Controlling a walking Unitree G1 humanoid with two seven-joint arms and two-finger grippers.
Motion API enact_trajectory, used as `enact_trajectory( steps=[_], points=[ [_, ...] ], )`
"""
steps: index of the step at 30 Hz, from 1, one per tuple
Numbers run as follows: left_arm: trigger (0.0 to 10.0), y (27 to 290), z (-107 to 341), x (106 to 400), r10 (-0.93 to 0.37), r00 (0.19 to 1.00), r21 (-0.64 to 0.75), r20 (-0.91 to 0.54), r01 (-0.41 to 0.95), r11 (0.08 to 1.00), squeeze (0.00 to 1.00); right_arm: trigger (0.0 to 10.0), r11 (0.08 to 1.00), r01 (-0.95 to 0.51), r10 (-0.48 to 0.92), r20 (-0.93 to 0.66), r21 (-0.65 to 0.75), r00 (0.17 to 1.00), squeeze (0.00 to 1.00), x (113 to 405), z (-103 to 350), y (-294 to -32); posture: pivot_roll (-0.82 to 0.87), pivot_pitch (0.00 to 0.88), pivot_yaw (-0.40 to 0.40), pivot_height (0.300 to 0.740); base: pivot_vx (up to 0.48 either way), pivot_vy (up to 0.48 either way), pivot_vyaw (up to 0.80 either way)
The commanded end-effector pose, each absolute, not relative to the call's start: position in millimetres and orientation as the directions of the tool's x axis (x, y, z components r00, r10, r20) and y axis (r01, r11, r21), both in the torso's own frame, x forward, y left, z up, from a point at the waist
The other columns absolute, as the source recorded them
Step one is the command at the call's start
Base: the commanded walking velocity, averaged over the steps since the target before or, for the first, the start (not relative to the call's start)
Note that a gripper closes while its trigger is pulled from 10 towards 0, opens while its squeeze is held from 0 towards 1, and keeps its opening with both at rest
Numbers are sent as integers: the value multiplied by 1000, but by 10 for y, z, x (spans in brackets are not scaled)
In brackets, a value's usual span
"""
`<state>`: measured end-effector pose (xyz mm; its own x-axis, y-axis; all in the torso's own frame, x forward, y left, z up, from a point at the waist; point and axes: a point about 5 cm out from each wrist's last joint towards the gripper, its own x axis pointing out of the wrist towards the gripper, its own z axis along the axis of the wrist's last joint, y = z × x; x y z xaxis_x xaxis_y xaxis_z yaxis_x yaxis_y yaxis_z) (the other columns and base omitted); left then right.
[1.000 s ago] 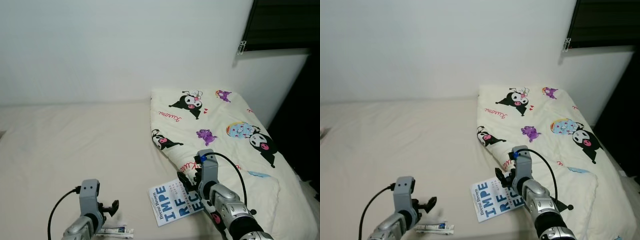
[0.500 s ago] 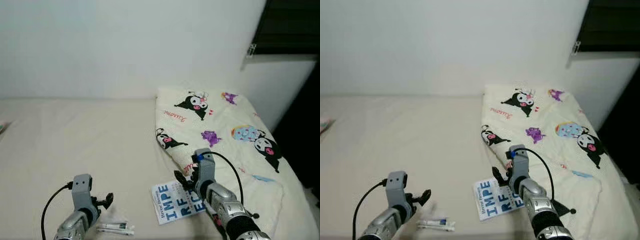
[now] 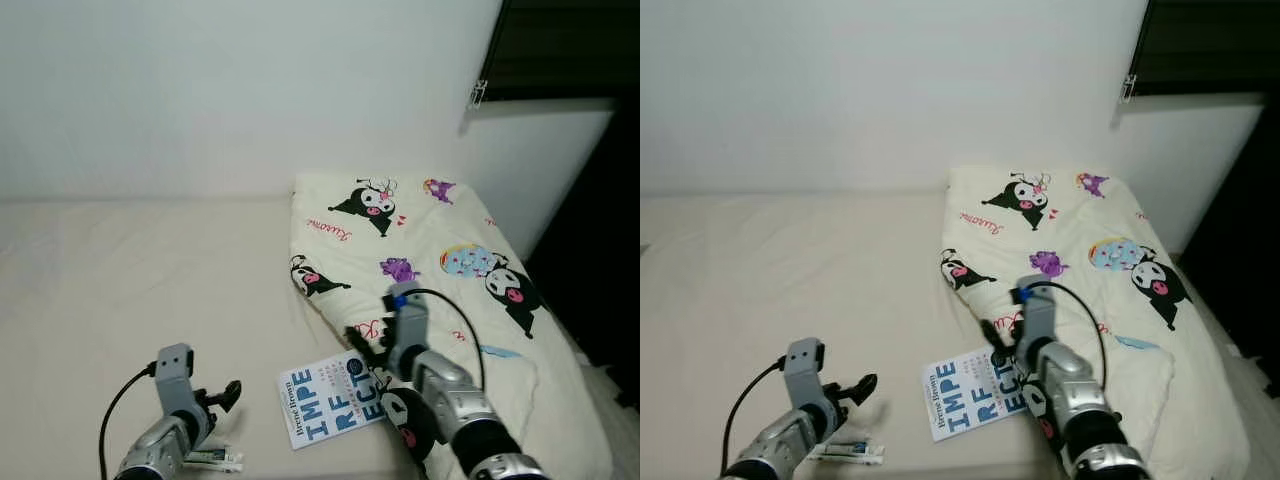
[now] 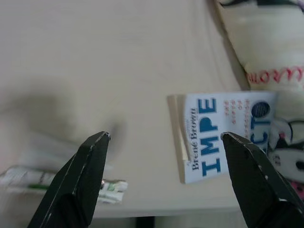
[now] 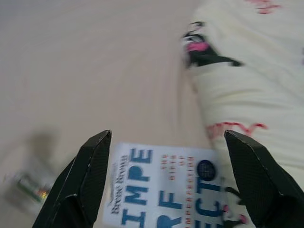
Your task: Clean up the room
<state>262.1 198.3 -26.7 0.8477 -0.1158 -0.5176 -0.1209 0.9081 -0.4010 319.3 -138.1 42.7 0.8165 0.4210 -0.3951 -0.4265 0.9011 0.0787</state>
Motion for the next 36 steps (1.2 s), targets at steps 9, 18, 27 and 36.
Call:
enact_trajectory(
  steps=[9,18,27,36],
  points=[
    [10000,1955,-65,2662,-212,915,-64,-342,203,977,0,10000,815,-573,474,-468,-89,746,0,3054,285,-1243,-121,0,-18,655,0,0,0],
    [10000,1661,136,2704,-515,782,534,-351,619,576,0,10000,816,-563,439,-496,-127,749,0,3063,264,-1320,-117,0,-21,620,0,0,0],
    [10000,1606,81,2680,-602,559,574,-570,795,194,0,10000,819,-556,429,-495,-139,756,0,3061,264,-1346,-140,0,-1,590,0,0,0],
    [10000,1642,191,2906,-514,635,690,-577,716,110,0,10000,842,-523,403,-489,-134,773,0,3016,240,-1424,-155,0,11,560,0,0,0]
  ],
)
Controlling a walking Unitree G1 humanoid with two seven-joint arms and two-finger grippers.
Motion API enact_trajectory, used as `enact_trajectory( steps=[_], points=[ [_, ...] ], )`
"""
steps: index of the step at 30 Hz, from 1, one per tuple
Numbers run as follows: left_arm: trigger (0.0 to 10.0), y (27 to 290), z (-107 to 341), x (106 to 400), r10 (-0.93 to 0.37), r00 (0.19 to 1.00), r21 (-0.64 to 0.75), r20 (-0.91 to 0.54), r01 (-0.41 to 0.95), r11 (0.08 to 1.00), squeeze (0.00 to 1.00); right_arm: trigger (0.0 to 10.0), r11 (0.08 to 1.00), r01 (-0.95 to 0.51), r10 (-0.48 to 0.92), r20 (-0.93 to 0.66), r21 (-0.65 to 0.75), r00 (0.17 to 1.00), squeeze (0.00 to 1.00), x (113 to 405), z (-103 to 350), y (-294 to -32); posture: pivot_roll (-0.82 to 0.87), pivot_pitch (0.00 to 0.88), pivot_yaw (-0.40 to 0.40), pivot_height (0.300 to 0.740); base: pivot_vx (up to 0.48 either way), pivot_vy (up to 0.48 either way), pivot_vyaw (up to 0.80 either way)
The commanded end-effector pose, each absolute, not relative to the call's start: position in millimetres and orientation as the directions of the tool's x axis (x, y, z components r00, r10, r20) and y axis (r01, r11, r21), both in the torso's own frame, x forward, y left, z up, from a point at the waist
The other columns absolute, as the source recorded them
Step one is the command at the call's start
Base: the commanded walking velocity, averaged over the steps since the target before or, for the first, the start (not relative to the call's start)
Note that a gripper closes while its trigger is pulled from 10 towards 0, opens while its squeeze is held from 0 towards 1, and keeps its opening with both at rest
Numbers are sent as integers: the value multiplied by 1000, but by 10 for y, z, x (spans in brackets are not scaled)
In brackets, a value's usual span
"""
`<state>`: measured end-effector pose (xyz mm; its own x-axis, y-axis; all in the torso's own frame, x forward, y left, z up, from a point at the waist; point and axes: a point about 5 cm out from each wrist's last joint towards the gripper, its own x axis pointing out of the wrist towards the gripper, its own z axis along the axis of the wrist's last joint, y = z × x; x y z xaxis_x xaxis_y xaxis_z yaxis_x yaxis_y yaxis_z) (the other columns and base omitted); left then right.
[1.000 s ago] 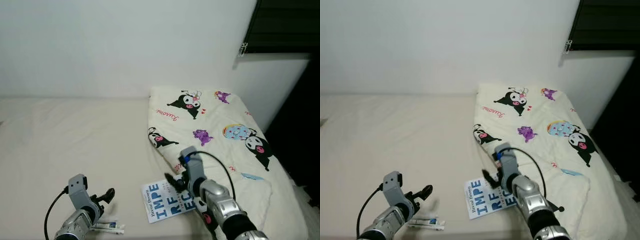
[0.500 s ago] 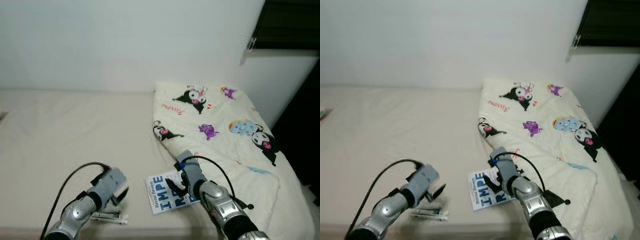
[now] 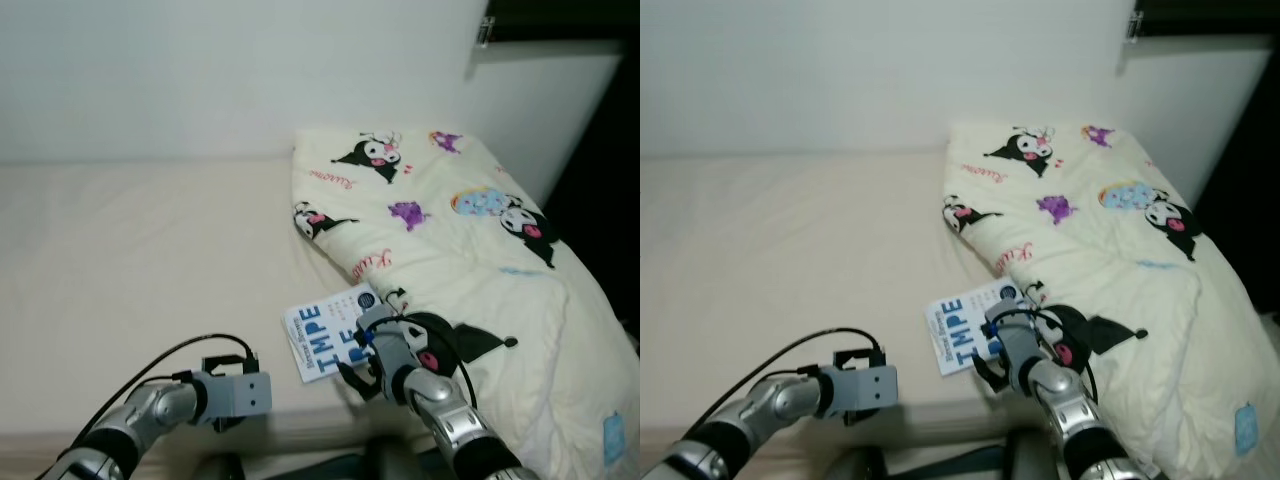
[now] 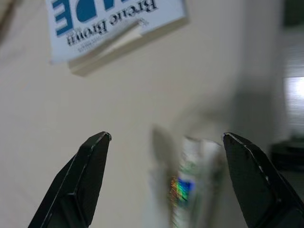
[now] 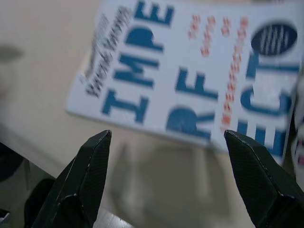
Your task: Clean up the room
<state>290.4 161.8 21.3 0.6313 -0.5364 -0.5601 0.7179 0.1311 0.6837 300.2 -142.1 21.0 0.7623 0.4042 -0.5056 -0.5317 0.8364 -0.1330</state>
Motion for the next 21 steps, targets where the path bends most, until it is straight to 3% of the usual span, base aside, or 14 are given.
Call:
enact_trajectory(
  steps=[1,5,11,13,17,20,21],
  points=[
    [10000,1634,214,2957,-492,659,718,-569,690,95,0,10000,844,-520,400,-489,-134,775,0,3011,237,-1429,-157,0,11,555,0,0,0],
    [10000,1651,233,3031,-437,683,727,-585,680,91,0,10000,848,-513,399,-480,-130,781,0,3008,242,-1429,-160,0,14,540,0,0,0],
    [10000,1803,166,3017,-346,637,646,-689,756,104,0,10000,855,-505,397,-475,-120,785,0,3004,243,-1440,-163,0,18,523,0,0,0],
    [10000,1969,157,2986,-303,576,569,-759,814,120,0,10000,856,-504,396,-479,-116,783,0,2989,231,-1442,-163,0,20,514,0,0,0],
    [10000,2106,266,3029,-305,536,517,-787,843,149,0,10000,857,-503,397,-480,-113,783,0,2979,225,-1439,-160,0,19,505,0,0,0],
    [10000,2049,694,3293,-443,615,538,-653,788,300,0,10000,854,-509,403,-482,-108,778,0,2970,215,-1419,-151,0,18,491,0,0,0],
    [10000,2049,694,3293,-443,615,538,-653,788,300,0,10000,854,-509,403,-482,-108,778,0,2970,215,-1419,-151,0,18,491,0,0,0]
  ],
)
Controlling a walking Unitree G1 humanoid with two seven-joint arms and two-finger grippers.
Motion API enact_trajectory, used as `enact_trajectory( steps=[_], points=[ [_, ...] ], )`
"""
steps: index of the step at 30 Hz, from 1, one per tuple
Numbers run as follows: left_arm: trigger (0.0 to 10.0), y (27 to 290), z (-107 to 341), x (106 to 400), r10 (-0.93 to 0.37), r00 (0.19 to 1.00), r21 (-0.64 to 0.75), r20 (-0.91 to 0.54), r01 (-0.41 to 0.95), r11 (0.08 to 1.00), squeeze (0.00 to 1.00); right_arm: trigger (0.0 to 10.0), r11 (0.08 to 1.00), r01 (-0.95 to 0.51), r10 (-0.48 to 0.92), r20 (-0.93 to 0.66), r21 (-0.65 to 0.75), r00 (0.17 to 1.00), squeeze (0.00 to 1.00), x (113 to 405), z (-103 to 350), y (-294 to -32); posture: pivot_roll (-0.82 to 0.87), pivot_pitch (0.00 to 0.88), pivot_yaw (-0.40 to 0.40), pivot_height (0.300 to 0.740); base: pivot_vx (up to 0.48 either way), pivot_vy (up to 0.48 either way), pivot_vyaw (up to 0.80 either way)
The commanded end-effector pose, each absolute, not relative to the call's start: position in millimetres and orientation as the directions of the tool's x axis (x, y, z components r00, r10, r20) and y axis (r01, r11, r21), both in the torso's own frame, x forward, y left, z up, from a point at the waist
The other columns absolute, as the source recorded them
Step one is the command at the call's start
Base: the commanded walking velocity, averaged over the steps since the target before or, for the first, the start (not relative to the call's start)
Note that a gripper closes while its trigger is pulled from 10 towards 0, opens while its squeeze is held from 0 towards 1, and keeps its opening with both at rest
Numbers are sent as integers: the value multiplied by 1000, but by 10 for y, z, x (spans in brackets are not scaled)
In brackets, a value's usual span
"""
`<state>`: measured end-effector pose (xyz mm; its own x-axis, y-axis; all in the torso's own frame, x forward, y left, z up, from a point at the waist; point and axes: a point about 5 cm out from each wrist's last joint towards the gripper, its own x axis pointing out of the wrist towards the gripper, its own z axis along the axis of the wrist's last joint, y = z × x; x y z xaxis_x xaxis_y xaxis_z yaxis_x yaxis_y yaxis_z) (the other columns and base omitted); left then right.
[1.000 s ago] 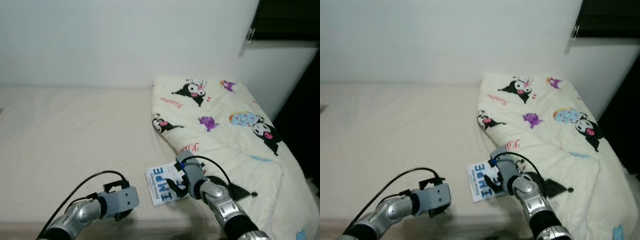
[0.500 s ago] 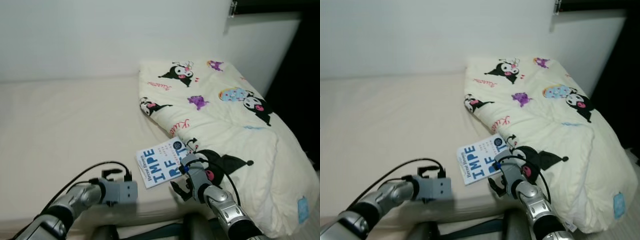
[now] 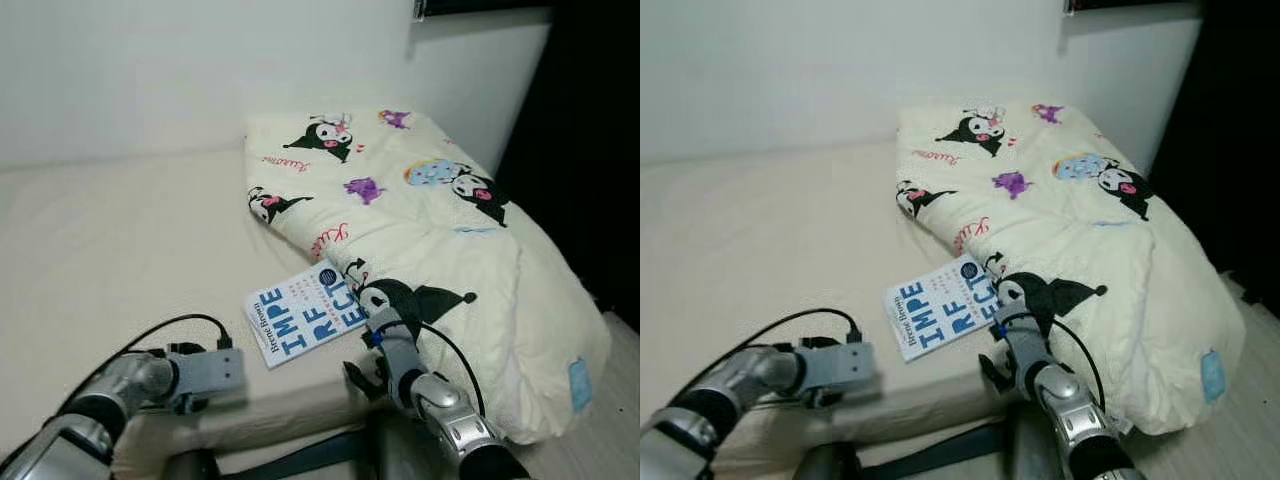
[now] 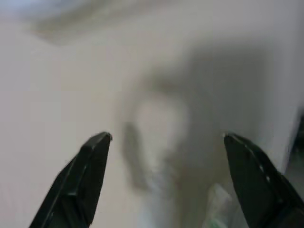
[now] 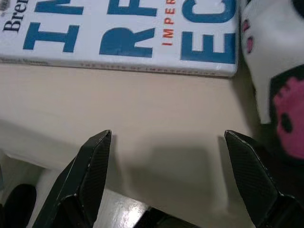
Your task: Clean up the room
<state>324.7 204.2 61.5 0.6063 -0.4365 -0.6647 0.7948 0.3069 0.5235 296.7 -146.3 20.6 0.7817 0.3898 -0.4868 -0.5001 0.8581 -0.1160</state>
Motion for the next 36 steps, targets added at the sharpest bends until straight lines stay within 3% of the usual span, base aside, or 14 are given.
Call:
enact_trajectory(
  steps=[1,3,4,8,10,12,14,15,18,27,29,36],
  points=[
    [10000,1936,969,3402,-562,630,521,-536,770,367,0,10000,852,-513,407,-482,-105,776,0,2971,213,-1401,-150,0,18,481,0,0,0],
    [10000,1936,969,3402,-562,630,521,-536,770,367,0,10000,852,-513,407,-482,-105,776,0,2971,213,-1401,-150,0,18,481,0,0,0],
    [10000,1859,1073,3372,-644,556,486,-525,817,310,0,10000,851,-514,409,-482,-104,774,0,2974,214,-1390,-150,0,20,471,0,0,0],
    [10000,1844,1083,3343,-663,519,474,-539,838,271,0,10000,851,-515,410,-482,-103,774,0,2975,215,-1386,-150,0,20,466,0,0,0],
    [10000,1887,1022,3210,-661,396,421,-637,897,132,0,10000,851,-515,410,-485,-101,772,0,2962,205,-1384,-151,0,23,457,0,0,0],
    [10000,1887,1022,3210,-661,396,421,-637,897,132,0,10000,851,-515,410,-485,-101,772,0,2962,205,-1384,-151,0,23,457,0,0,0],
    [10000,2129,998,3203,-508,402,448,-762,894,36,0,10000,851,-515,411,-487,-97,770,0,2945,194,-1385,-150,0,24,448,0,0,0],
    [10000,2129,998,3203,-508,402,448,-762,894,36,0,10000,851,-515,411,-487,-97,770,0,2945,194,-1385,-150,0,24,448,0,0,0],
    [10000,2514,1101,3242,-255,452,477,-855,878,-43,0,10000,852,-515,412,-489,-92,769,0,2934,186,-1381,-149,0,25,434,0,0,0],
    [10000,2651,1216,3135,-184,361,374,-914,927,-37,0,10000,853,-515,415,-487,-86,769,0,2926,178,-1369,-148,0,25,416,0,0,0],
    [10000,2691,1131,3043,-163,282,290,-945,957,-25,0,10000,857,-510,418,-477,-74,773,0,2928,188,-1370,-150,0,24,416,0,0,0],
    [10000,2721,1027,2995,-139,238,240,-961,971,1,0,10000,857,-510,417,-477,-78,774,0,2933,195,-1380,-152,0,21,416,0,0,0]
  ],
)
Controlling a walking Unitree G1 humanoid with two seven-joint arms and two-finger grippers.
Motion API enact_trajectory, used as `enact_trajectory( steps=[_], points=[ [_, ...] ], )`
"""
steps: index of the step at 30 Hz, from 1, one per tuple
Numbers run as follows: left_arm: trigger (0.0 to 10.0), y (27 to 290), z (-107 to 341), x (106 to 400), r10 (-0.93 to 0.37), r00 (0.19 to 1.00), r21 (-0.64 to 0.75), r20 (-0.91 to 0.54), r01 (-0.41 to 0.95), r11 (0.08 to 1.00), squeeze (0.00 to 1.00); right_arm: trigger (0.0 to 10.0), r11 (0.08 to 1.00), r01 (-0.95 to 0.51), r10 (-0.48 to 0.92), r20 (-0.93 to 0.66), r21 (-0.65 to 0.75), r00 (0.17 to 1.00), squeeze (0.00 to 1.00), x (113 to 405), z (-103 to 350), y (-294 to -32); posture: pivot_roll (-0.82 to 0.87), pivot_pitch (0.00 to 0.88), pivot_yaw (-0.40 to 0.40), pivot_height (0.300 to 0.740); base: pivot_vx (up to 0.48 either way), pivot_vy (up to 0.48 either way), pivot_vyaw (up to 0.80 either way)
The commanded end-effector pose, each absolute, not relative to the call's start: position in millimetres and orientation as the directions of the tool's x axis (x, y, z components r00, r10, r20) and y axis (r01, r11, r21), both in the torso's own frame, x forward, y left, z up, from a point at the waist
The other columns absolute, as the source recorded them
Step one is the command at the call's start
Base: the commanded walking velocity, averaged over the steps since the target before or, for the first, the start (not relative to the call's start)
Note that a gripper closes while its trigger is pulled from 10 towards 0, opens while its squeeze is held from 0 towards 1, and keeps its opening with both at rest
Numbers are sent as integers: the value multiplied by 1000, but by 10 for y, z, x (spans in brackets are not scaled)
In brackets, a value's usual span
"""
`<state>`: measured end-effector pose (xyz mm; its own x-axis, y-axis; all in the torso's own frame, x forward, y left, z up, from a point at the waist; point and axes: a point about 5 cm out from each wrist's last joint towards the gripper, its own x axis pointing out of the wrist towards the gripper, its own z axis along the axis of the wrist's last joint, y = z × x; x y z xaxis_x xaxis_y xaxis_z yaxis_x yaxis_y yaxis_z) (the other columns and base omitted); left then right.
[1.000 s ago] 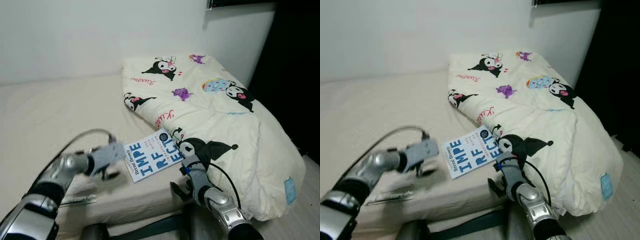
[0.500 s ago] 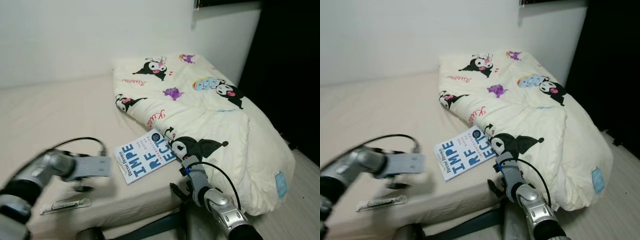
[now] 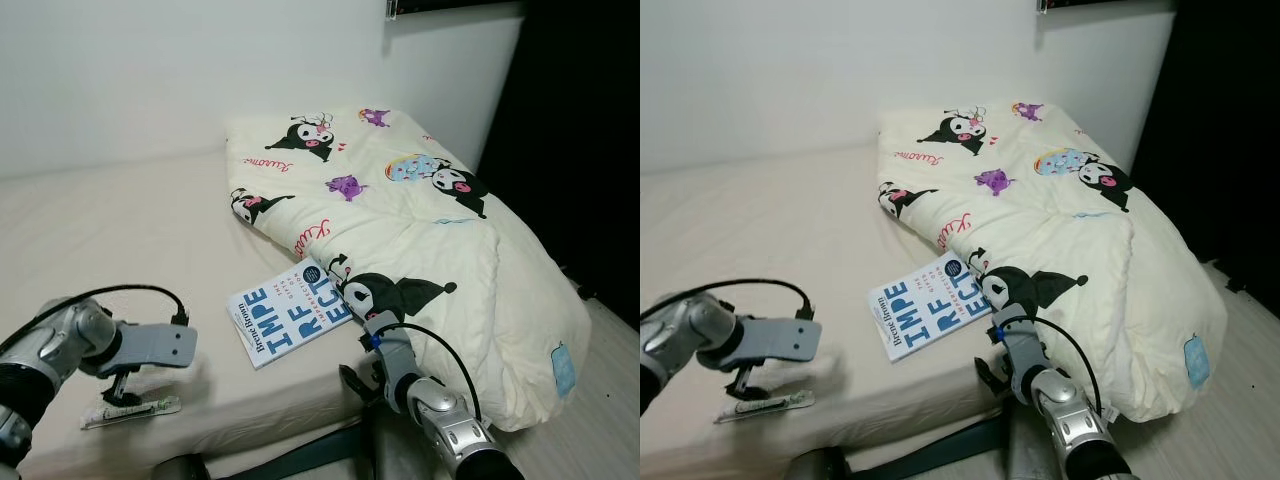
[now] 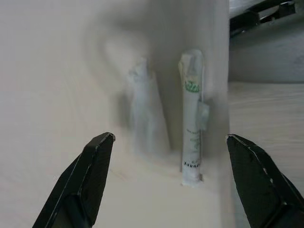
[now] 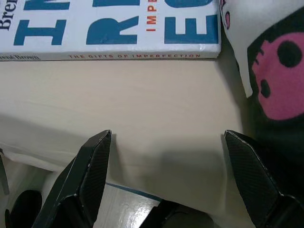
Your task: Clean up the room
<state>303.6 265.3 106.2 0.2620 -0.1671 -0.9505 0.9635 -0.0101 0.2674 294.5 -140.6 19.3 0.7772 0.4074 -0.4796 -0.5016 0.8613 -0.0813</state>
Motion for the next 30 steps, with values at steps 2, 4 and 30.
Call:
enact_trajectory(
  steps=[2,4,30],
  points=[
    [10000,2714,965,2988,-124,242,240,-962,970,28,0,10000,856,-511,419,-473,-79,775,0,2940,205,-1381,-154,0,17,416,0,0,0],
    [10000,2706,937,2992,-122,251,247,-960,968,47,0,10000,855,-512,421,-471,-80,776,0,2944,212,-1380,-154,0,17,416,0,0,0],
    [10000,2476,479,3014,-147,417,408,-897,909,84,0,10000,848,-523,435,-456,-83,777,0,2932,238,-1377,-175,0,12,416,0,0,0]
  ],
)
